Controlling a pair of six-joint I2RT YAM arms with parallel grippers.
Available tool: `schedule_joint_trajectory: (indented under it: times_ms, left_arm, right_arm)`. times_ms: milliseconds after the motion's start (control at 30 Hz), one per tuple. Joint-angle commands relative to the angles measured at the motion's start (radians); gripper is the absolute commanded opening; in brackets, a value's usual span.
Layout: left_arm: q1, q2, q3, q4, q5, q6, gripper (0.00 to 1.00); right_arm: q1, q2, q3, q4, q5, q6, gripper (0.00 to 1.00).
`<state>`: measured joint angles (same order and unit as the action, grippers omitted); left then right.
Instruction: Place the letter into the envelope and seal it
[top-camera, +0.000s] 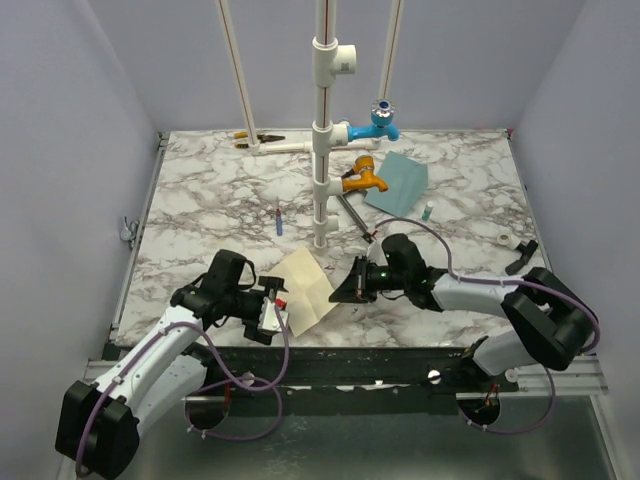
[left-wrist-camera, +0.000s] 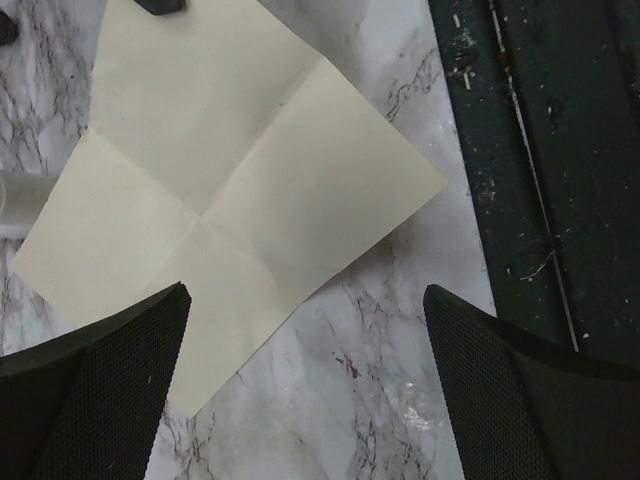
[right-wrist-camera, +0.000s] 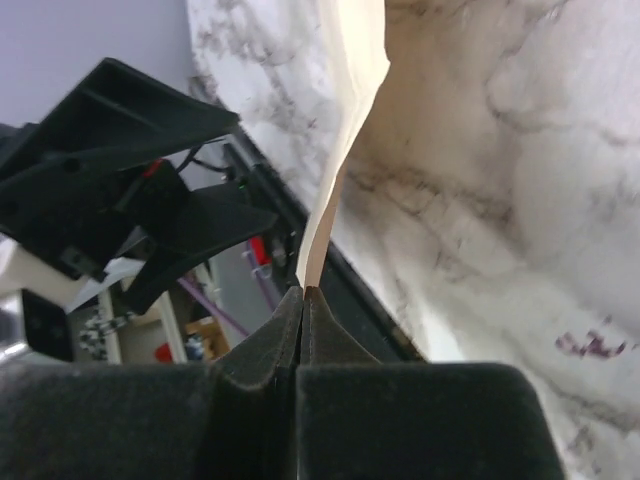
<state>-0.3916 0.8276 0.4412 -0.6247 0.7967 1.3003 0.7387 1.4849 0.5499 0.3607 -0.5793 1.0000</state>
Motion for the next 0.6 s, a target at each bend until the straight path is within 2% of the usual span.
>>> schedule_joint_trajectory:
  times_ms: [0, 133, 400, 500, 567]
  left_arm:
    - [-0.077, 0.001, 0.009, 0.008, 0.036, -0.017, 0.99]
    - [-0.107, 0.009, 0.003, 0.013, 0.084, 0.003, 0.99]
    - [-0.138, 0.015, -0.006, 0.104, 0.155, -0.134, 0.99]
    - [-0.147, 0.015, -0.028, 0.145, 0.135, -0.161, 0.99]
    - [-0.158, 0.019, -0.030, 0.219, 0.098, -0.252, 0.99]
  right_arm:
    - [0.004, -0.093, -0.089, 0.077, -0.047, 0.211, 0.00]
    - [0.004, -0.132, -0.146, 0.137, -0.004, 0.320, 0.01]
    - [0.004, -0.190, -0.274, 0.351, 0.064, 0.587, 0.01]
    - [0.004, -0.230, -0.287, 0.343, 0.113, 0.630, 0.00]
    - [0.005, -0.248, -0.264, 0.289, 0.141, 0.621, 0.01]
